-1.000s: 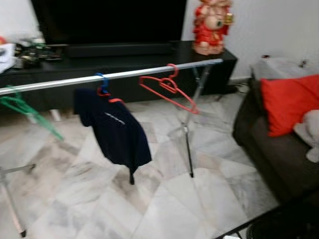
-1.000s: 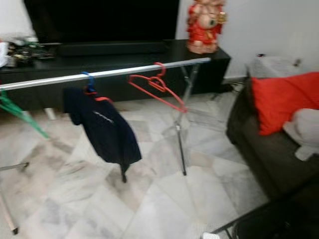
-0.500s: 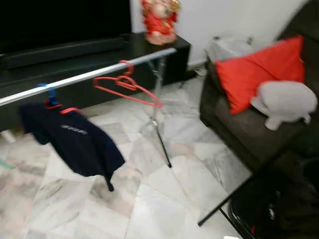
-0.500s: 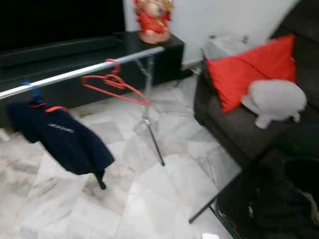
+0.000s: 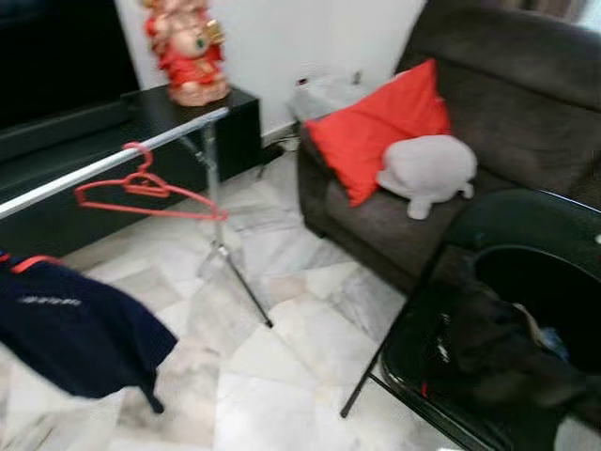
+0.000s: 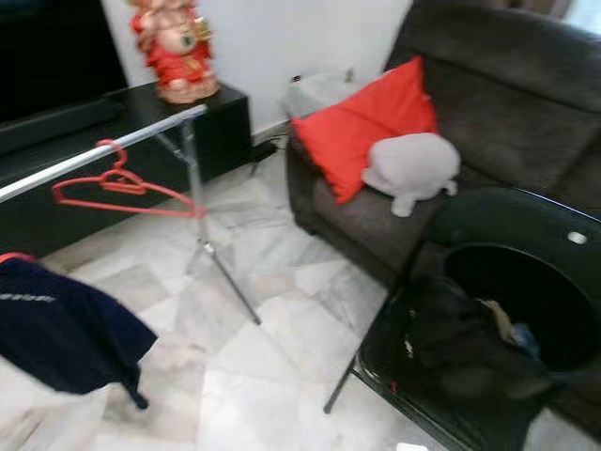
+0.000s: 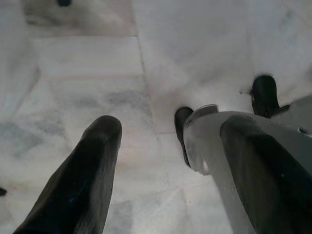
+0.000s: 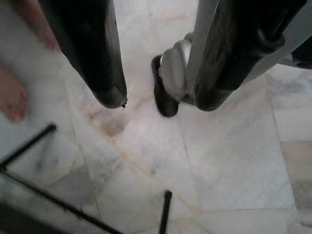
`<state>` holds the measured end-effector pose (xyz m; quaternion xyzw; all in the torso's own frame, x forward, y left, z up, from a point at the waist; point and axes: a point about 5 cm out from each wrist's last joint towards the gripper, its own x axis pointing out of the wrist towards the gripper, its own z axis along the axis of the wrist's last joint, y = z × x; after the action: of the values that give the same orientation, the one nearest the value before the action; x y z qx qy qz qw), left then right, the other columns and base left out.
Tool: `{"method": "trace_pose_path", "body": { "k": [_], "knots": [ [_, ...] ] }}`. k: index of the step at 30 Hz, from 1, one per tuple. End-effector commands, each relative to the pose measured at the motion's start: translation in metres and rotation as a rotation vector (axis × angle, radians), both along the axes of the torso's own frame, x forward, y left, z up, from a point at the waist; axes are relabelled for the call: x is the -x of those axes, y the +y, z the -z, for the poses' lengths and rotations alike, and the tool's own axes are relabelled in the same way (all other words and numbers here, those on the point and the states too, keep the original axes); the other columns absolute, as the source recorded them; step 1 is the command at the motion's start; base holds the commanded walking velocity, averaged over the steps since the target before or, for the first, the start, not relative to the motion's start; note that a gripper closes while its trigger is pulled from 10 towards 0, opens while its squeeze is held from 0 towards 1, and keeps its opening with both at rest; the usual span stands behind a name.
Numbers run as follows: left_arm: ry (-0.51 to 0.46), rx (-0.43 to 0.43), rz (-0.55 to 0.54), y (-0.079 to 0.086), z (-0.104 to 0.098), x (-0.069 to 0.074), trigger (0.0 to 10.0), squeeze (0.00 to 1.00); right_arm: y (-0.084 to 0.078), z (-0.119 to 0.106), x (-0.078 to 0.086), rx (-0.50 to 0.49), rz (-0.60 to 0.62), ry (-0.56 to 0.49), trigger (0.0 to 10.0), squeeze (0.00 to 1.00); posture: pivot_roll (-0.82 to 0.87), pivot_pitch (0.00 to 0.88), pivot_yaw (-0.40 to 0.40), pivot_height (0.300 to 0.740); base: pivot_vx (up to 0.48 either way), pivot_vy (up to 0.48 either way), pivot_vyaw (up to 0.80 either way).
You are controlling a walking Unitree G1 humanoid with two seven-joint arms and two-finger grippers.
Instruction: Hang hanger
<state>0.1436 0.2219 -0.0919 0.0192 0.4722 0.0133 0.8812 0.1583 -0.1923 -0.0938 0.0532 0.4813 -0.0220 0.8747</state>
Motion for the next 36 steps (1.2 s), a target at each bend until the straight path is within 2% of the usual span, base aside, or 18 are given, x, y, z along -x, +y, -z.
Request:
{"method": "trace_pose_path", "body": {
  "k": [1,29,31,36],
  "knots": [
    [0.019,0.013,0.002,-0.003,0.002,0.004,10.0,0.00,-0.002,0.002,0.005,0.009,0.008,0.019,10.0,0.00,-0.04,0.090,0.014,0.721,0.000,0.000,-0.80],
    [0.011,0.020,0.017,-0.003,0.001,0.000,10.0,0.00,-0.004,0.003,0.009,0.007,0.011,0.009,10.0,0.00,-0.04,0.084,0.023,0.721,0.000,0.000,-0.80],
    [0.012,0.020,0.018,-0.003,0.001,0.000,10.0,0.00,-0.005,0.001,0.006,0.001,0.029,-0.015,10.0,0.00,-0.05,0.089,0.025,0.721,0.000,0.000,-0.38],
    [0.014,0.023,0.025,-0.005,0.001,0.000,10.0,0.00,0.008,-0.007,-0.015,-0.006,0.023,-0.108,10.0,0.00,-0.05,0.095,0.029,0.721,0.000,0.000,0.00]
  ]
}}
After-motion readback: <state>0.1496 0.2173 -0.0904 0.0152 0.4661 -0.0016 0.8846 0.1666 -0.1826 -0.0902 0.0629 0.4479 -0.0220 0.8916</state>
